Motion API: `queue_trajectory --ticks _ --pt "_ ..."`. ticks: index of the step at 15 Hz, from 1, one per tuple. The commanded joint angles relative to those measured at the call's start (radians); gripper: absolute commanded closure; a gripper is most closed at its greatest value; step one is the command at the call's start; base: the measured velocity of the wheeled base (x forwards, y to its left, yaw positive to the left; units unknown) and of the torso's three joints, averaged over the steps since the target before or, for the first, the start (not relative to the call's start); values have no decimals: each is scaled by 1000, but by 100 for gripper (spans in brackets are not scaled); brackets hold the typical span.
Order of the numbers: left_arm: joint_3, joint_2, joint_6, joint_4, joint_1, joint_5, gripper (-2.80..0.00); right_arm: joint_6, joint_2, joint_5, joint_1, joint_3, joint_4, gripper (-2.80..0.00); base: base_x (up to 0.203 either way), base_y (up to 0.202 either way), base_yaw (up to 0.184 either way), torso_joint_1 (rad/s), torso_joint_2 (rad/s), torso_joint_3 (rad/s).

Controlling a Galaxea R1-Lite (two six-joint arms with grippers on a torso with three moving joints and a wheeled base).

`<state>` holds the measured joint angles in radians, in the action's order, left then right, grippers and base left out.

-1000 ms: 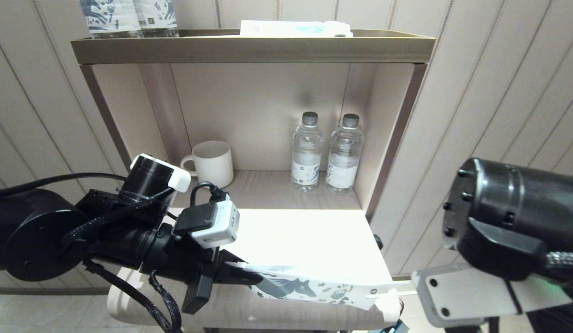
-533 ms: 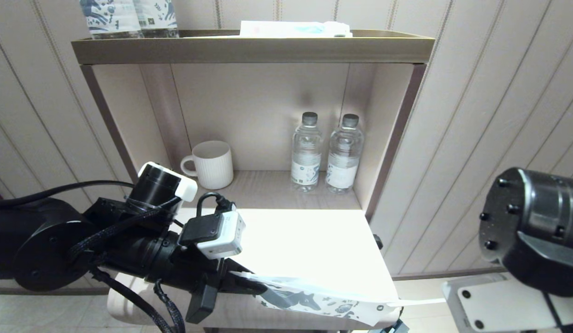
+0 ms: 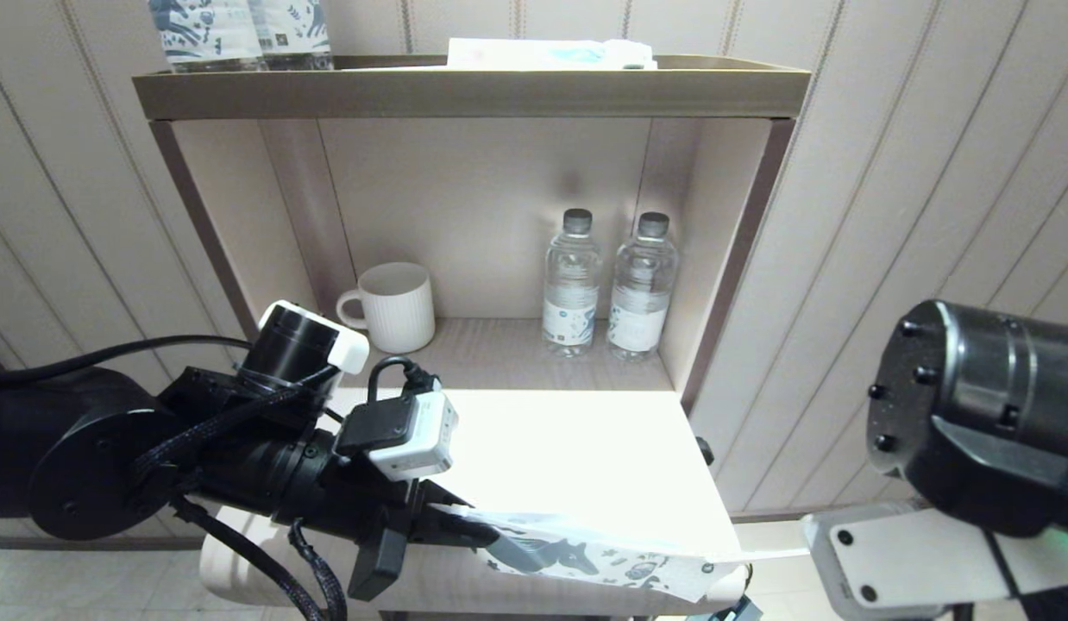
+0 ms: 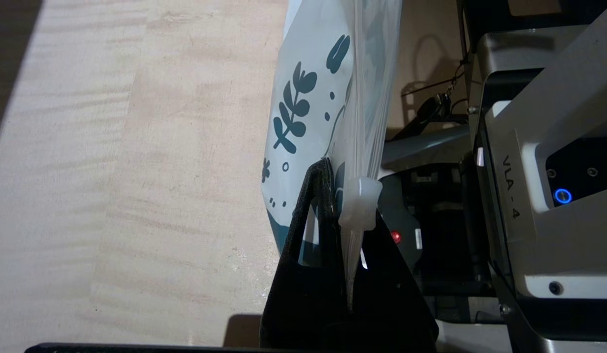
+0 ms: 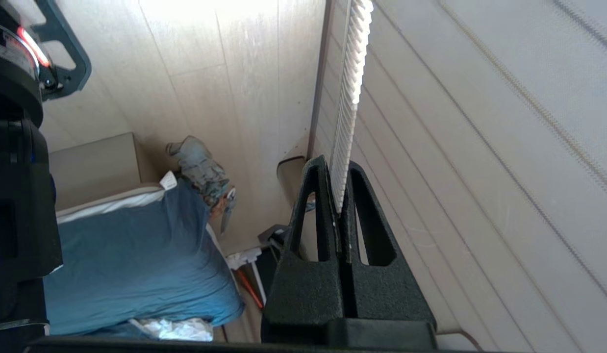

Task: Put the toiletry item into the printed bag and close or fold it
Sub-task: Place the comb into the storage bag

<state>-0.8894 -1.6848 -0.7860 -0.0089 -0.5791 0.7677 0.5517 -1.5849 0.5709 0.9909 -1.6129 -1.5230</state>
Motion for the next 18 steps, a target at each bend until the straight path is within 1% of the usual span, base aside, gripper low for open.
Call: queue_trajectory --ticks 1,9,15,18 --pt "-2 3 -4 0 -1 4 0 4 -20 3 3 -15 -47 0 0 0 0 0 0 0" --pt "10 37 -12 0 -1 2 0 6 -94 12 2 -129 -47 0 0 0 0 0 0 0" --pt "9 68 -12 1 -1 4 0 4 -89 12 2 -163 -47 0 0 0 0 0 0 0" --pt "10 68 -17 1 0 5 0 2 -83 12 5 -156 -47 0 0 0 0 0 0 0"
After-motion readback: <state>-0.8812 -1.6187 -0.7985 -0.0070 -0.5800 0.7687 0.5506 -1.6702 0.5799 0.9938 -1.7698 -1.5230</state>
